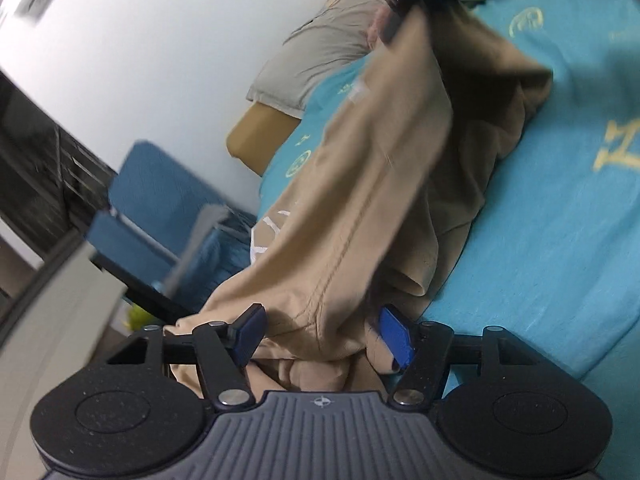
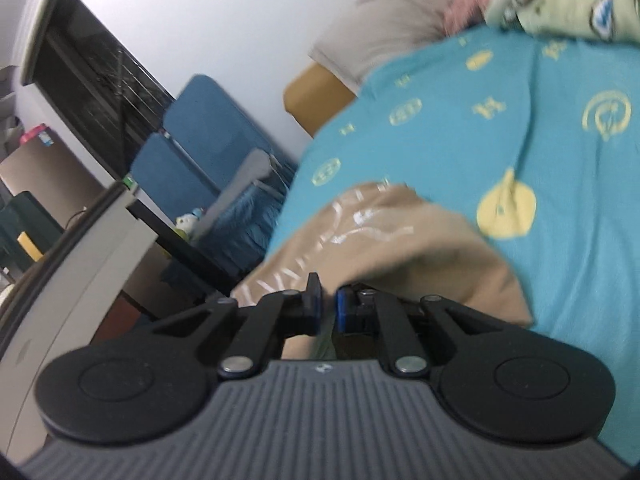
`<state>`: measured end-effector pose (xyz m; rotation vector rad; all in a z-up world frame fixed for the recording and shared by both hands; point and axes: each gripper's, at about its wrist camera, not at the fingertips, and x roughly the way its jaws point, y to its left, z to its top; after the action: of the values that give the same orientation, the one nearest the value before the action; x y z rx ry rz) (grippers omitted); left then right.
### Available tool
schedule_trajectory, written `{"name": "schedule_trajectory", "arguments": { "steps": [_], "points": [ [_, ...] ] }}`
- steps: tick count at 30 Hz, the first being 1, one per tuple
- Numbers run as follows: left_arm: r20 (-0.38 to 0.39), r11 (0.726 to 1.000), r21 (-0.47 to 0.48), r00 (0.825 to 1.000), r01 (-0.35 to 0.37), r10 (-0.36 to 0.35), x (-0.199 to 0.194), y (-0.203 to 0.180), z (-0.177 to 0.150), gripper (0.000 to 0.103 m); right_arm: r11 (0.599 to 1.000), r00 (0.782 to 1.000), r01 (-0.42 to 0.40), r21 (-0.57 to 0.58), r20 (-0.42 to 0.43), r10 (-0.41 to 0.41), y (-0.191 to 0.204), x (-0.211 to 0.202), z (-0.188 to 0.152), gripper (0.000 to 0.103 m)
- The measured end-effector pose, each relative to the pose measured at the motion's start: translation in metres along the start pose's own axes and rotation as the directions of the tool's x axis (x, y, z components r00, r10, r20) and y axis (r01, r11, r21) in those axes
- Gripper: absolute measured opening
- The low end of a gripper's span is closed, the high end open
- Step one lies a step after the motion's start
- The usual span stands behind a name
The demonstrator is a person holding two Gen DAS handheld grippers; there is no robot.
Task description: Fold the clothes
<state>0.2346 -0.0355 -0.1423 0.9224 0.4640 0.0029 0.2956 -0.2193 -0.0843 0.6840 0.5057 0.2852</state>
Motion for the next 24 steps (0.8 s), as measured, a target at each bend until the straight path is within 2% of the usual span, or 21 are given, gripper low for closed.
{"name": "schedule_trajectory", "arguments": {
  "steps": [2,3,4,6,8,10,12,14,16,18,19,21,24],
  "points": [
    [0.03,1.0,-0.015,0.999,-0.025,0.026,-0.004,0.002,0.0,0.061,1.0,1.0,-0.005,0.007,0.019,0.005,0.002,-0.012,0.006,0.01],
    [0.046,0.999,-0.032,0.998,-0.033,0.035,-0.006,0.005,0.0,0.05,1.0,1.0,-0.009,0.018,0.025,0.009,0.002,-0.02,0.008,0.01],
    [0.063,0.997,-0.061,0.997,-0.037,0.041,-0.01,0.01,0.0,0.034,1.0,0.999,-0.013,0.029,0.031,0.012,0.002,-0.028,0.01,0.01],
    [0.104,0.991,-0.125,0.993,-0.044,0.057,-0.021,0.024,0.002,0.02,0.999,0.999,-0.01,0.03,0.037,0.009,0.004,-0.042,0.012,0.01],
    [0.18,0.982,-0.182,0.98,-0.056,0.089,-0.045,0.04,0.003,0.017,1.0,0.999,-0.003,0.022,0.043,0.002,0.006,-0.055,0.013,0.01],
    [0.262,0.971,-0.234,0.958,-0.051,0.114,-0.075,0.055,0.006,0.016,1.0,0.999,0.007,0.008,0.053,-0.007,0.009,-0.072,0.015,0.01],
    [0.345,0.955,-0.296,0.934,0.01,0.097,-0.112,0.073,0.004,0.016,1.0,0.998,0.018,0.003,0.063,-0.018,0.011,-0.093,0.019,0.01],
    [0.44,0.934,-0.344,0.895,0.095,0.071,-0.153,0.091,0.0,0.016,1.0,0.998,0.019,0.021,0.063,-0.02,0.012,-0.114,0.019,0.01],
    [0.527,0.908,-0.38,0.848,0.173,0.059,-0.189,0.107,-0.006,0.016,0.999,0.998,0.006,0.042,0.062,-0.009,0.012,-0.136,0.02,0.01],
    [0.596,0.879,-0.407,0.801,0.247,0.051,-0.213,0.119,-0.013,0.016,0.999,0.998,-0.016,0.038,0.058,0.014,0.013,-0.155,0.021,0.01],
    [0.615,0.866,-0.415,0.787,0.278,0.042,-0.217,0.123,-0.015,0.016,0.999,0.998,-0.025,0.027,0.054,0.024,0.014,-0.161,0.022,0.01],
    [0.612,0.848,-0.421,0.791,0.321,0.005,-0.207,0.125,-0.013,0.016,1.0,0.999,-0.03,0.004,0.045,0.03,0.015,-0.165,0.024,0.01],
    [0.602,0.817,-0.432,0.797,0.382,-0.054,-0.188,0.129,-0.009,0.016,1.0,1.0,0.027,0.014,0.008,-0.027,0.006,-0.148,0.026,0.012]
  ]
}}
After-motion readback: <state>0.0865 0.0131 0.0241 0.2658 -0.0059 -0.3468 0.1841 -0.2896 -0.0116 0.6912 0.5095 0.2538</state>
